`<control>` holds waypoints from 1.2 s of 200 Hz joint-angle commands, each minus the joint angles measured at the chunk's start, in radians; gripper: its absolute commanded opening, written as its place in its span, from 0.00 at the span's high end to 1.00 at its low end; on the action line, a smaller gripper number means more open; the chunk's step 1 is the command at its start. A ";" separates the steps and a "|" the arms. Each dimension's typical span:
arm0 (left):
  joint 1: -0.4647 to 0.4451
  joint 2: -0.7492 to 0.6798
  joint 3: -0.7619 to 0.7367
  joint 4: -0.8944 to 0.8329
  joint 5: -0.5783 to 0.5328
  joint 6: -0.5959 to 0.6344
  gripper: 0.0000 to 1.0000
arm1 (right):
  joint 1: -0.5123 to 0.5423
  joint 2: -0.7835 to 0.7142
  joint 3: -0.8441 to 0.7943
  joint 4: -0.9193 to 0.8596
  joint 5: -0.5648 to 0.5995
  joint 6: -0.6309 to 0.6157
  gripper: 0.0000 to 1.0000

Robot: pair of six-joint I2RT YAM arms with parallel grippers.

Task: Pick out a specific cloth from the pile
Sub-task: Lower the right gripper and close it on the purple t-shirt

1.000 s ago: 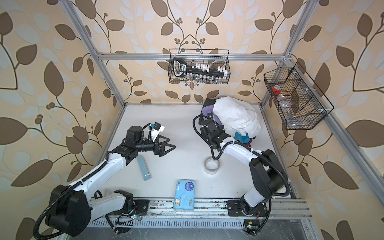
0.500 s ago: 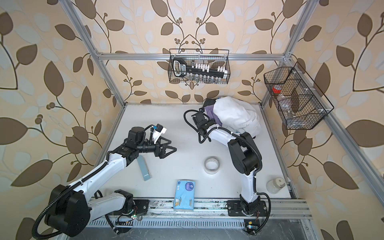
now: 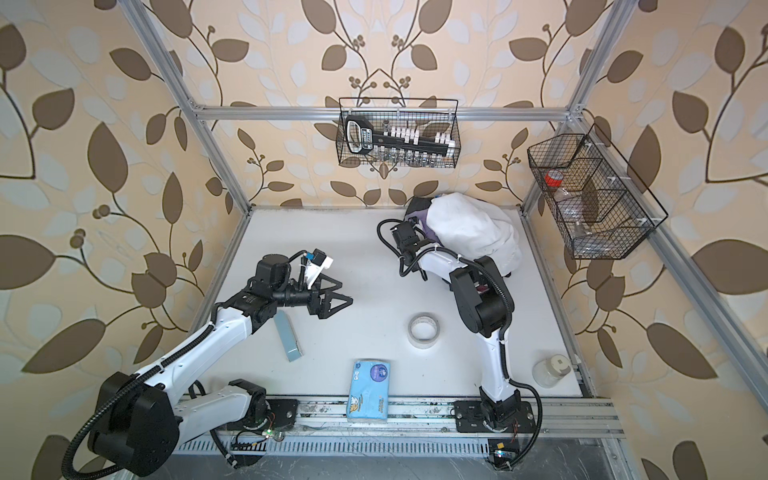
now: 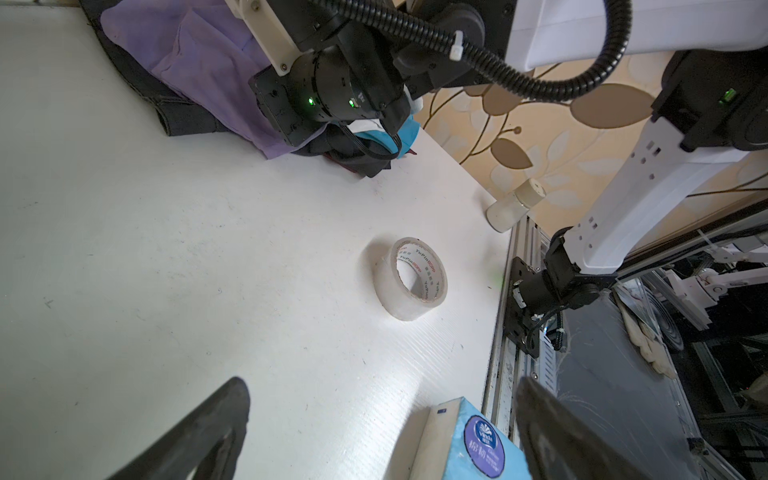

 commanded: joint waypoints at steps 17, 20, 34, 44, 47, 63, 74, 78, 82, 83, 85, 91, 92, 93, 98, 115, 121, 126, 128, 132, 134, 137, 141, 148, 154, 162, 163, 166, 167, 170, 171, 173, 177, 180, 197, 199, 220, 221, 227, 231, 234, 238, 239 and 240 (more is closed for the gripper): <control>-0.015 -0.018 0.040 -0.004 0.004 0.026 0.01 | -0.018 0.031 0.042 -0.002 -0.040 0.017 0.68; -0.015 -0.018 0.040 -0.004 0.003 0.026 0.01 | -0.018 0.033 0.043 -0.002 -0.042 0.017 0.70; -0.016 -0.018 0.041 -0.006 0.000 0.026 0.01 | -0.016 0.033 0.043 -0.002 -0.050 0.015 0.83; -0.016 -0.018 0.041 -0.008 -0.001 0.025 0.01 | -0.018 0.029 0.043 -0.001 -0.053 0.015 0.95; -0.016 -0.019 0.041 -0.008 -0.002 0.027 0.01 | -0.018 0.029 0.043 -0.001 -0.053 0.015 0.98; -0.017 -0.021 0.041 -0.008 -0.002 0.029 0.01 | -0.017 0.013 0.033 0.000 -0.056 0.021 1.00; -0.018 -0.021 0.040 -0.007 -0.003 0.027 0.01 | -0.018 -0.004 0.023 0.003 -0.061 0.021 1.00; -0.019 -0.021 0.040 -0.008 -0.004 0.029 0.01 | -0.017 -0.012 0.020 0.004 -0.060 0.022 1.00; -0.019 -0.021 0.040 -0.008 -0.004 0.027 0.01 | -0.017 -0.021 0.017 0.004 -0.059 0.022 1.00; -0.019 -0.021 0.040 -0.008 -0.004 0.027 0.01 | -0.017 -0.023 0.016 0.004 -0.059 0.022 1.00; -0.019 -0.021 0.041 -0.008 -0.004 0.027 0.01 | -0.018 -0.027 0.015 0.004 -0.058 0.022 1.00; -0.019 -0.022 0.040 -0.009 -0.004 0.029 0.01 | -0.017 -0.043 0.009 0.006 -0.055 0.018 1.00; -0.019 -0.022 0.040 -0.009 -0.004 0.030 0.01 | -0.017 -0.046 0.010 0.006 -0.054 0.018 1.00; -0.019 -0.022 0.040 -0.009 -0.004 0.029 0.01 | -0.017 -0.049 0.008 0.007 -0.054 0.018 1.00; -0.019 -0.022 0.040 -0.009 -0.004 0.030 0.01 | -0.017 -0.063 0.003 0.008 -0.050 0.016 1.00; -0.020 -0.025 0.040 -0.011 -0.004 0.031 0.01 | -0.017 -0.123 -0.011 0.021 -0.038 0.001 1.00; -0.020 -0.025 0.040 -0.011 -0.004 0.031 0.01 | -0.017 -0.144 -0.015 0.026 -0.030 -0.005 1.00; -0.020 -0.027 0.040 -0.011 -0.005 0.031 0.01 | -0.016 -0.165 -0.020 0.033 -0.022 -0.012 1.00; -0.020 -0.027 0.040 -0.011 -0.005 0.031 0.01 | -0.017 -0.172 -0.021 0.037 -0.018 -0.015 1.00; -0.021 -0.028 0.038 -0.011 -0.005 0.033 0.01 | -0.017 -0.188 -0.026 0.043 -0.013 -0.021 1.00; -0.022 -0.028 0.038 -0.011 -0.005 0.033 0.01 | -0.018 -0.195 -0.027 0.047 -0.011 -0.026 1.00; -0.022 -0.029 0.038 -0.011 -0.005 0.033 0.01 | -0.017 -0.207 -0.029 0.050 -0.007 -0.029 1.00; -0.022 -0.030 0.038 -0.010 -0.005 0.033 0.01 | -0.017 -0.222 -0.030 0.055 -0.002 -0.035 1.00; -0.022 -0.031 0.037 -0.009 -0.005 0.035 0.01 | -0.017 -0.248 -0.032 0.061 0.005 -0.046 1.00; -0.023 -0.031 0.037 -0.009 -0.005 0.035 0.01 | -0.017 -0.266 -0.029 0.065 0.010 -0.057 1.00; -0.023 -0.031 0.037 -0.010 -0.007 0.035 0.01 | -0.017 -0.289 -0.022 0.065 0.024 -0.065 1.00; -0.023 -0.031 0.037 -0.011 -0.007 0.036 0.01 | -0.017 -0.291 -0.022 0.065 0.024 -0.068 1.00; -0.023 -0.031 0.037 -0.010 -0.007 0.037 0.01 | -0.018 -0.300 -0.020 0.067 0.028 -0.072 1.00; -0.023 -0.031 0.037 -0.011 -0.007 0.037 0.01 | -0.018 -0.301 -0.019 0.067 0.028 -0.074 1.00; -0.023 -0.031 0.037 -0.009 -0.007 0.037 0.01 | -0.018 -0.309 -0.017 0.066 0.032 -0.081 1.00; -0.023 -0.031 0.036 -0.010 -0.007 0.037 0.01 | -0.018 -0.312 -0.016 0.068 0.034 -0.082 1.00; -0.023 -0.031 0.036 -0.010 -0.007 0.038 0.01 | -0.018 -0.317 -0.013 0.068 0.036 -0.085 1.00; -0.023 -0.031 0.037 -0.011 -0.007 0.038 0.01 | -0.018 -0.327 -0.009 0.068 0.043 -0.090 1.00; -0.023 -0.031 0.037 -0.011 -0.007 0.037 0.01 | -0.018 -0.333 -0.006 0.068 0.046 -0.095 1.00; -0.023 -0.031 0.038 -0.012 -0.007 0.038 0.01 | -0.018 -0.372 0.007 0.079 0.060 -0.120 1.00; -0.023 -0.031 0.038 -0.012 -0.007 0.039 0.01 | -0.018 -0.378 0.008 0.081 0.061 -0.124 1.00; -0.024 -0.031 0.038 -0.012 -0.007 0.038 0.01 | -0.018 -0.418 0.024 0.105 0.079 -0.158 1.00; -0.024 -0.031 0.038 -0.012 -0.007 0.039 0.01 | -0.018 -0.420 0.025 0.106 0.080 -0.161 1.00; -0.025 -0.032 0.038 -0.012 -0.007 0.039 0.01 | -0.017 -0.430 0.033 0.114 0.088 -0.173 1.00; -0.025 -0.033 0.038 -0.012 -0.007 0.039 0.01 | -0.018 -0.436 0.037 0.117 0.092 -0.179 1.00; -0.025 -0.033 0.038 -0.012 -0.007 0.039 0.01 | -0.018 -0.439 0.042 0.121 0.096 -0.184 1.00; -0.025 -0.033 0.039 -0.012 -0.007 0.039 0.01 | -0.018 -0.447 0.047 0.125 0.099 -0.194 1.00; -0.025 -0.033 0.039 -0.012 -0.007 0.039 0.01 | -0.018 -0.448 0.048 0.127 0.099 -0.196 1.00; -0.025 -0.033 0.039 -0.012 -0.007 0.038 0.01 | -0.018 -0.449 0.050 0.129 0.100 -0.198 1.00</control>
